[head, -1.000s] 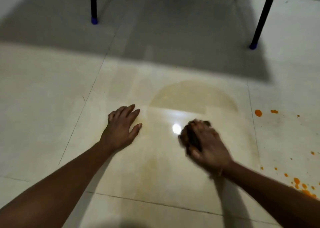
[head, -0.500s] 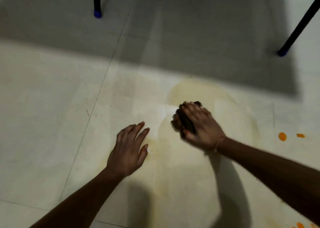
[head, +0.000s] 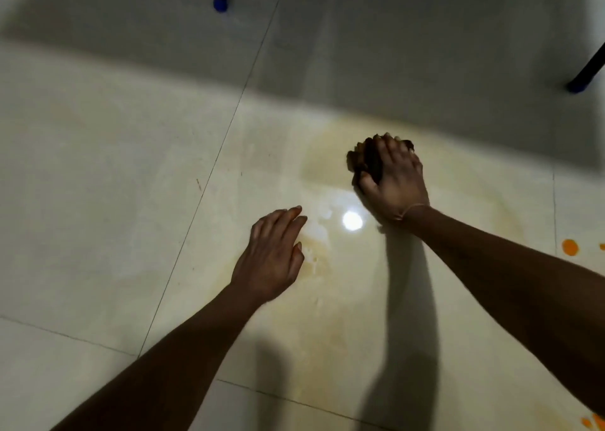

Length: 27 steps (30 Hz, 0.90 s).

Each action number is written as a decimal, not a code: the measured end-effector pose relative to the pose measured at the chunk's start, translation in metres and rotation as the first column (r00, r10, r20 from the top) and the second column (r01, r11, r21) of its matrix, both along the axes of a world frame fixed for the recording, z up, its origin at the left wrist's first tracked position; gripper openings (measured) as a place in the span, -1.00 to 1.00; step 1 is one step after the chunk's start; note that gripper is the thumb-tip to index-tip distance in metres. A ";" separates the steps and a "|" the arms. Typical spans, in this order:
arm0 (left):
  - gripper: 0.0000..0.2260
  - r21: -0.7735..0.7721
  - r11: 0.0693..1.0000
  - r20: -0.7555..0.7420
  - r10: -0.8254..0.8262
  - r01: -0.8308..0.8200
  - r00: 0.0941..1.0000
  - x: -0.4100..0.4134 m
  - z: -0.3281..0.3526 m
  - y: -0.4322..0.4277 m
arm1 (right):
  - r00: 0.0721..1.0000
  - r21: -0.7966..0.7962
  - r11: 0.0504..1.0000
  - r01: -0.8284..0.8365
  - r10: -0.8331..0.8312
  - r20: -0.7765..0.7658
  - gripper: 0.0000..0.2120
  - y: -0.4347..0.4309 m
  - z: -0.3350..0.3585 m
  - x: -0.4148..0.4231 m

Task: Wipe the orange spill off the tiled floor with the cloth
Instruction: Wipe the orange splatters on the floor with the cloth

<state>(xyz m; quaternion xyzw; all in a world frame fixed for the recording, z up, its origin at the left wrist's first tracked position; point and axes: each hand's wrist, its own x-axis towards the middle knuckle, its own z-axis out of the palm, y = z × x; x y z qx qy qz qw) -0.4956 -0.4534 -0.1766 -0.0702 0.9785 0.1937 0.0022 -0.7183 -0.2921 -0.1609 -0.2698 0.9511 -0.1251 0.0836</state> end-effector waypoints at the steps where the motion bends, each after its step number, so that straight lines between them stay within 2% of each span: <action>1: -0.57 0.000 1.000 -0.009 -0.001 0.001 1.000 0.001 0.000 0.001 | 0.999 0.011 0.999 0.033 -0.033 -0.004 -0.27 -0.001 -0.001 0.015; 3: -0.56 0.002 1.000 -0.022 0.002 -0.002 1.000 0.001 -0.001 0.000 | 0.990 0.011 0.990 -0.139 0.139 0.006 -0.27 0.010 -0.002 0.070; 5: -0.56 0.003 1.000 -0.035 0.006 -0.006 0.999 0.002 -0.001 0.001 | 0.943 0.020 0.943 -0.333 0.333 0.023 -0.27 0.048 0.000 0.119; 6: -0.56 0.000 1.000 -0.047 0.002 -0.002 0.999 0.003 -0.002 0.002 | 0.936 0.022 0.936 -0.351 0.351 0.016 -0.27 0.065 0.003 0.126; 7: -0.56 -0.007 1.000 -0.058 0.002 -0.002 0.998 0.003 -0.002 0.002 | 0.952 0.014 0.952 -0.305 0.305 -0.007 -0.27 0.072 0.001 0.122; 10: -0.57 -0.013 1.000 -0.078 0.001 -0.002 0.997 0.004 -0.005 0.002 | 1.000 0.029 0.999 -0.014 0.014 -0.004 -0.27 0.058 -0.003 0.131; 11: -0.57 -0.003 1.000 -0.085 0.000 0.000 0.996 0.004 -0.006 0.003 | 1.000 0.016 1.000 -0.006 0.006 -0.013 -0.26 0.052 -0.004 0.149; 14: -0.58 0.050 0.999 -0.059 -0.016 0.019 0.998 0.002 -0.003 -0.002 | 0.974 -0.021 0.974 -0.225 0.225 0.018 -0.27 0.062 -0.002 0.225; 16: -0.58 0.053 0.998 -0.063 -0.033 0.036 0.997 0.014 0.006 -0.002 | 0.961 -0.034 0.962 -0.272 0.273 0.045 -0.27 0.093 0.004 0.251; 18: -0.58 0.032 0.999 -0.096 0.023 -0.020 0.995 0.036 0.014 -0.005 | 0.971 0.003 0.971 -0.240 0.239 0.028 -0.26 0.112 0.005 0.244; 20: -0.60 0.014 0.994 -0.120 0.111 -0.110 0.987 0.068 0.019 -0.011 | 0.990 0.041 0.989 -0.140 0.139 0.008 -0.26 0.103 0.003 0.223; 23: -0.59 0.039 0.978 -0.111 0.206 -0.203 0.972 0.106 0.010 -0.029 | 0.998 0.026 0.998 0.055 -0.055 0.010 -0.24 0.040 -0.004 0.185; 25: -0.56 0.079 0.970 -0.088 0.237 -0.230 0.968 0.119 0.000 -0.036 | 1.000 0.005 1.000 0.004 -0.004 0.010 -0.22 -0.013 -0.004 0.194; 27: -0.55 0.083 0.967 -0.089 0.248 -0.241 0.965 0.124 -0.007 -0.038 | 0.984 -0.045 0.984 -0.170 0.171 0.037 -0.23 -0.040 -0.004 0.232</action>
